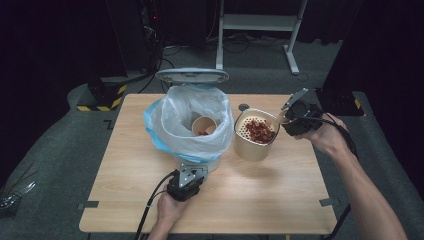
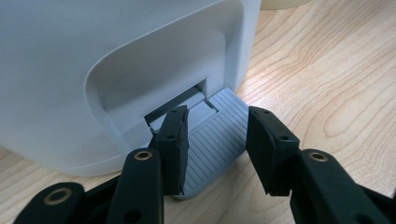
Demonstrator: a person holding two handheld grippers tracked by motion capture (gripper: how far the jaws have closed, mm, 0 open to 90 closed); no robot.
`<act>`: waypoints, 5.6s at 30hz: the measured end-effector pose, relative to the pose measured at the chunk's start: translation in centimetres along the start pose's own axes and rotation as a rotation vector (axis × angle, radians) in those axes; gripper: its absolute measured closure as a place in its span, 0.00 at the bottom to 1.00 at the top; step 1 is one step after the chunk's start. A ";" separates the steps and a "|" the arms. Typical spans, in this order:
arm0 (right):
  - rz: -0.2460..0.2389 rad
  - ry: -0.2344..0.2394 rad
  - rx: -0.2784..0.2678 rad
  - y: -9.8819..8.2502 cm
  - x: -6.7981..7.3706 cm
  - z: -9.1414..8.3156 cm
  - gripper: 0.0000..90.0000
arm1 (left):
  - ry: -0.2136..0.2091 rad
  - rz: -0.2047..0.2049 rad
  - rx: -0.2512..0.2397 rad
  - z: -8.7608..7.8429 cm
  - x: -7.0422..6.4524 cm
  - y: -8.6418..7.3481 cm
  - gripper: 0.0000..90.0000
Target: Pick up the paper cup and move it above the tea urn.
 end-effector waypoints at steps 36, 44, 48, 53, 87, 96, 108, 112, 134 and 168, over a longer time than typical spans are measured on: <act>-0.222 -0.119 0.233 4.5 1.7 1.3 0.51 | -0.004 0.006 0.003 0.0 0.1 0.0 0.65; -0.311 -0.157 0.295 5.6 2.6 1.5 0.51 | -0.005 0.006 0.004 0.0 0.1 0.0 0.64; -0.349 -0.169 0.318 6.2 3.1 1.6 0.51 | -0.005 0.006 0.003 0.0 0.1 0.0 0.64; -0.382 -0.185 0.358 6.8 3.4 1.8 0.52 | -0.006 0.006 0.003 0.0 0.1 0.0 0.64; -0.474 -0.152 0.409 8.4 5.5 2.2 0.53 | -0.010 0.009 0.004 -0.1 0.1 0.0 0.63; -0.473 -0.152 0.421 7.7 5.4 2.0 0.54 | -0.011 0.006 0.002 0.0 0.0 0.0 0.63; -0.383 -0.089 0.343 6.3 4.7 1.2 0.54 | -0.001 0.019 0.004 0.0 -0.1 0.0 0.62; -0.337 -0.049 0.308 5.4 4.3 1.2 0.54 | -0.002 0.019 0.004 0.0 -0.1 0.0 0.62; -0.076 0.130 -0.072 0.8 3.2 -0.8 0.53 | -0.002 0.022 0.006 0.0 -0.1 0.0 0.62; 0.196 0.307 -0.408 -3.1 3.1 -1.2 0.51 | 0.001 0.027 0.008 0.0 -0.2 0.0 0.62</act>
Point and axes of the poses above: each handheld gripper's, and its own axes: z roughly forward along the jaws, y roughly out of its top, x roughly to its left, the point moved 1 cm from there along z, roughly forward along the jaws, and after that the axes turned 7 degrees about z, right-handed, at the moved point
